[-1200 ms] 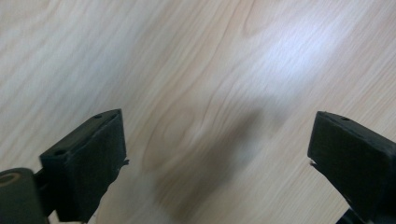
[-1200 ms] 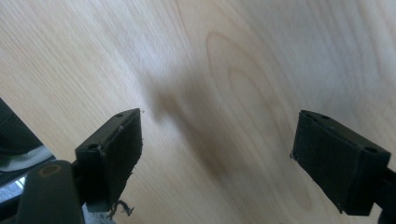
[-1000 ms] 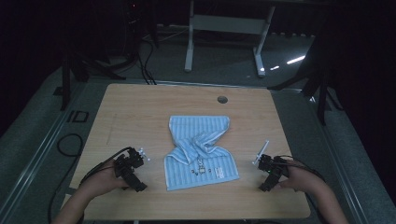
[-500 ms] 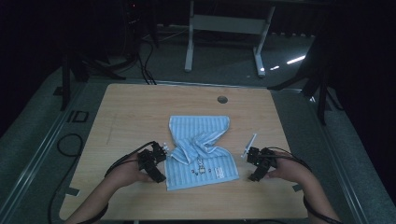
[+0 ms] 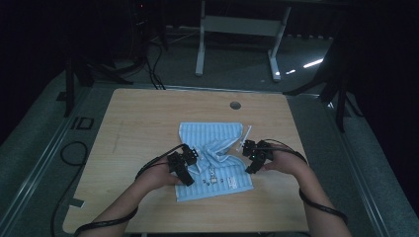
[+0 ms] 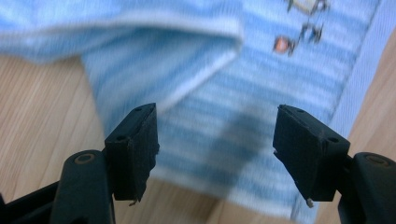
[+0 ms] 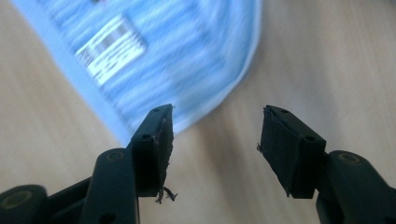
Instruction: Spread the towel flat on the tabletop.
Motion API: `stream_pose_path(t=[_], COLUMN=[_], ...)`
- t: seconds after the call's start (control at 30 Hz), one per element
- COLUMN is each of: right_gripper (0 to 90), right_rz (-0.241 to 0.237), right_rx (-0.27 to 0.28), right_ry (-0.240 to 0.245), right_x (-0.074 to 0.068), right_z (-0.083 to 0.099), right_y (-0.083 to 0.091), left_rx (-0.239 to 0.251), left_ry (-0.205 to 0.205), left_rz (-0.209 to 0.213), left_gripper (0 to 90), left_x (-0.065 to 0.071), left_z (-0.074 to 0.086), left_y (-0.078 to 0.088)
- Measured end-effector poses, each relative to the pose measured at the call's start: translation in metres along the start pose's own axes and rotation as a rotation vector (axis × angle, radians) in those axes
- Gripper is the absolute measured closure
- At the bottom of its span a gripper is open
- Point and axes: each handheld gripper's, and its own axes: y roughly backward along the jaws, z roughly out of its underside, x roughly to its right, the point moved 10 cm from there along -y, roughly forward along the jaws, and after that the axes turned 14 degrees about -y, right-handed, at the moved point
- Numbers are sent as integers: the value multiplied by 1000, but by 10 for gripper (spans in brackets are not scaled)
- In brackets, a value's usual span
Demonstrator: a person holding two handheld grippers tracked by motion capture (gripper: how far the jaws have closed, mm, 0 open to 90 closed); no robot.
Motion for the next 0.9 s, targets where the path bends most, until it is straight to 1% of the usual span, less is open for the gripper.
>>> stream_pose_path(t=[0.13,0.2,0.27,0.4,0.43,0.5,0.57,0.67,0.73,0.77,0.8,0.83,0.87,0.9], right_gripper=[460,460,460,460,460,461,475,511,539,585,599,639,680,709], right_rz=[-12,-14,-36,-59,-83,-108,-129,-145,-153,-154,-156,-167,-165,-159], right_rx=[0,3,9,30,40,58,71,78,65,59,51,38,30,21], right_ry=[-3,13,18,40,38,43,48,46,40,42,40,41,39,35], right_x=[1,-1,-6,-15,-19,-24,-29,-33,-33,-33,-33,-34,-35,-35], right_z=[-20,-28,-38,-54,-59,-66,-73,-81,-83,-84,-84,-84,-84,-84], right_y=[-3,-5,-8,-11,-11,-10,-10,-12,-15,-18,-19,-22,-23,-25], left_rx=[9,13,17,36,39,42,45,52,56,55,55,52,45,45], left_ry=[-7,-13,-15,-30,-26,-33,-30,-23,-22,-23,-22,-23,-29,-21], left_rz=[-11,-14,-17,-44,-46,-58,-55,-64,-68,-70,-76,-79,-84,-87], left_gripper=[306,306,312,337,352,377,403,460,508,529,540,583,596,611], left_x=[-1,-2,-2,-5,-6,-8,-8,-10,-11,-12,-13,-14,-14,-15], left_z=[-15,-20,-25,-33,-34,-37,-39,-41,-41,-42,-42,-42,-42,-41], left_y=[-4,-6,-8,-11,-12,-14,-16,-18,-19,-19,-19,-20,-20,-20])
